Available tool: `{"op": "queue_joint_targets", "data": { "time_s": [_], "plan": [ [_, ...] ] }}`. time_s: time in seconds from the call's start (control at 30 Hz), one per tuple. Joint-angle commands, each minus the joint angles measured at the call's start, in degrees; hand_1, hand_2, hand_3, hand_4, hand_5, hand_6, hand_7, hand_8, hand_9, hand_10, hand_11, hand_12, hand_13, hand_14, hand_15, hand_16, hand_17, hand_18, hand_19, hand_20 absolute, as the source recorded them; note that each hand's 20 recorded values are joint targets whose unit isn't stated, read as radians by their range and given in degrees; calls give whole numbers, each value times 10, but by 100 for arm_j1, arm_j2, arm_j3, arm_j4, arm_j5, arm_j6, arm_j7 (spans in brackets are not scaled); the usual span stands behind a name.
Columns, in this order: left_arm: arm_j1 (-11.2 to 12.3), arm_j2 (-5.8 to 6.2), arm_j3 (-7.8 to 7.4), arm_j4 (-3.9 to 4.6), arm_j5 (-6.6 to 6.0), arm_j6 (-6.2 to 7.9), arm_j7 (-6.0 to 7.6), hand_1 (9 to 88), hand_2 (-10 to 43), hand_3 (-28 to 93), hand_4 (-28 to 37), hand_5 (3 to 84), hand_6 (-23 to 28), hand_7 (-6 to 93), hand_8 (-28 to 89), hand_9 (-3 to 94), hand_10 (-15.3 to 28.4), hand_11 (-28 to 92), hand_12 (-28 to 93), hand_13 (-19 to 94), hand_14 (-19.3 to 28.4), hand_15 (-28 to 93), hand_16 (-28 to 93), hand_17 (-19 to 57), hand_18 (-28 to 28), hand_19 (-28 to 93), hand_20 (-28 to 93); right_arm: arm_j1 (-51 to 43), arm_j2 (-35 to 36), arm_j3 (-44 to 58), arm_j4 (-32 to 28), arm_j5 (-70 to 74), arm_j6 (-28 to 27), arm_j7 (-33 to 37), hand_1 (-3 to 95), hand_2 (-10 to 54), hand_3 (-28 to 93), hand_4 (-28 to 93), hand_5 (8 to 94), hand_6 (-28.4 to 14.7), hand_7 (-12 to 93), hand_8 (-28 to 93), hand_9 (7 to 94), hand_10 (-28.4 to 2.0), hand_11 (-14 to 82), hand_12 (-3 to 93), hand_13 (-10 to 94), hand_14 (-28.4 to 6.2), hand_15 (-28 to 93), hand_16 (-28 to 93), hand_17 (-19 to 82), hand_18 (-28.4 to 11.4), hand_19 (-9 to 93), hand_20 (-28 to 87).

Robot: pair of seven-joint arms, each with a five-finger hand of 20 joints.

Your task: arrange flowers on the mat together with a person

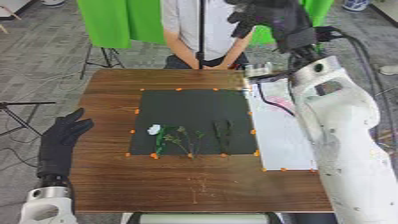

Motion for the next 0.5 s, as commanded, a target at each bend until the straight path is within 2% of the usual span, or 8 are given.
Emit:
{"op": "queue_joint_targets", "data": {
  "time_s": [0.03,0.1,0.17,0.23,0.37,0.5],
  "plan": [
    [175,-90,-30,-70,70,-75,-38,186,120,639,-283,474,30,118,-64,491,158,198,126,382,180,205,-6,83,120,139,164,-2663,99,1512,97,2769,-329,-1194,176,-9,701,-149,528,-11,100,-78,526,-162,66,143,437,-156,123,178,264,-151,170,320],
    [150,-98,-23,-69,76,-90,-46,185,119,640,-283,475,30,118,-64,492,158,198,126,382,180,206,-6,83,120,138,163,-3039,-30,1636,140,2901,-207,-1422,133,-8,726,-158,422,-7,75,-74,395,-151,36,115,302,-143,73,129,189,-146,68,269],
    [134,-104,-9,-70,113,-107,-52,184,118,640,-283,475,30,118,-64,491,158,198,126,382,180,205,-6,83,120,138,163,-3395,-231,1783,153,2928,-80,-1628,102,-13,741,-168,347,2,62,-74,326,-137,15,96,230,-126,37,99,135,-140,39,231],
    [124,-112,-4,-78,139,-126,-63,183,116,641,-283,475,31,118,-64,492,158,199,126,382,180,205,-6,82,120,137,163,-3727,-471,1920,120,2935,101,-1739,71,-20,750,-183,295,11,63,-81,287,-121,3,81,192,-111,14,84,108,-128,26,203],
    [145,-149,7,-99,138,-117,-52,180,112,643,-283,475,31,117,-64,491,158,198,126,380,180,203,-6,82,119,133,162,-4217,-1002,2248,64,2857,100,-1767,18,-24,747,-208,223,19,61,-88,235,-106,-15,65,141,-87,-30,64,58,-100,3,176],
    [134,-177,26,-94,143,-107,-67,180,108,641,-283,475,32,116,-63,491,158,198,126,379,180,201,-5,81,119,131,160,-4472,-1204,2417,31,2864,132,-1762,-8,-18,732,-224,222,14,59,-89,230,-106,-18,63,134,-81,-45,62,45,-92,2,168]
  ]
}}
